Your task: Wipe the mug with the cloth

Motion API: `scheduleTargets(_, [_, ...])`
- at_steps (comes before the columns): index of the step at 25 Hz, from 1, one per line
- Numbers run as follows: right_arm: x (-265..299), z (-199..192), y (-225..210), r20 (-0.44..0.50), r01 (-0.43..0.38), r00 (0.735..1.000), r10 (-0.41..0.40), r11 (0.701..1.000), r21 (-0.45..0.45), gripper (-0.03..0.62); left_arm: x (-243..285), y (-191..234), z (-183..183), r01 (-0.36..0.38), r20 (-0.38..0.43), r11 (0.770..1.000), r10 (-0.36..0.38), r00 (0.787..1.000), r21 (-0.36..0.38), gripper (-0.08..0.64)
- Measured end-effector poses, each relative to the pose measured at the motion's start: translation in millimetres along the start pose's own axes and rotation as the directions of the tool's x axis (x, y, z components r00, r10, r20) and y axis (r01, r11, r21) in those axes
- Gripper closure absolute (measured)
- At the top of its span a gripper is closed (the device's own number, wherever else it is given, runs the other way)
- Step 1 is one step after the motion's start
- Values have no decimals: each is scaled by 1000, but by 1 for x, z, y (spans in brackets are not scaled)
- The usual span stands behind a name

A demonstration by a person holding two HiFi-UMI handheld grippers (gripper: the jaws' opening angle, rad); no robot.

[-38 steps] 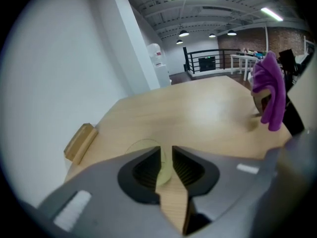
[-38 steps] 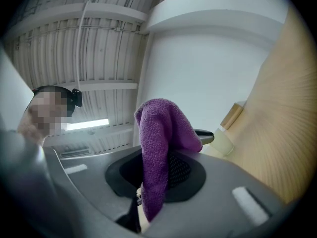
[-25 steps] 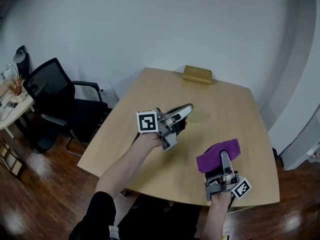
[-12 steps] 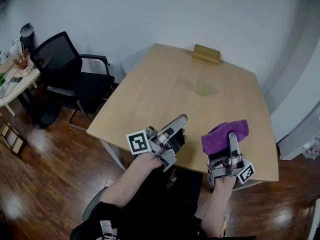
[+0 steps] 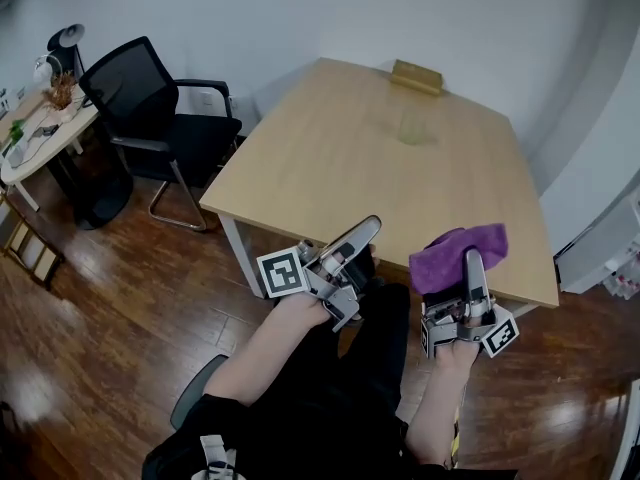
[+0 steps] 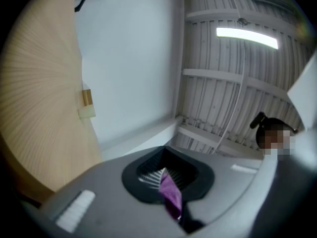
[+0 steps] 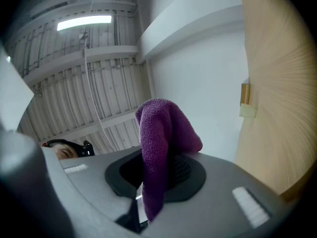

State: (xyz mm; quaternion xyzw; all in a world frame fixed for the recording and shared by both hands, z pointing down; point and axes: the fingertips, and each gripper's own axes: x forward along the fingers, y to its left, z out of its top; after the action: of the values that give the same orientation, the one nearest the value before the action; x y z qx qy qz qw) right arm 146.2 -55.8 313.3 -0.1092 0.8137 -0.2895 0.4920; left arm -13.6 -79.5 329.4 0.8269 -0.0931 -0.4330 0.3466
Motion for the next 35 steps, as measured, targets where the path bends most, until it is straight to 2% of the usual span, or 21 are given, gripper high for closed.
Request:
scheduleTargets(7, [-27, -28, 65, -12, -27, 1000, 27, 1000, -1, 537, -30, -53, -40, -46, -37, 997, 49, 998, 68, 560])
scheduleTargets(11, [-44, -51, 95, -24, -19, 1000, 19, 1000, 17, 537, -52, -83, -57, -67, -31, 993, 70, 997, 92, 560])
scheduleTargets(25, [-92, -120, 215, -82, -50, 995, 54, 998, 43, 537, -124, -192, -112, -75, 3, 989, 76, 997, 129, 560])
scheduleTargets(28, [-100, -128, 234, -78, -64, 995, 67, 997, 44, 538, -132, -209, -121, -89, -11, 983, 92, 996, 164, 560])
scheduleTargets(35, [-129, -143, 275, -76, -86, 993, 89, 995, 45, 537, -153, -236, -154, -100, -27, 981, 106, 994, 169, 560])
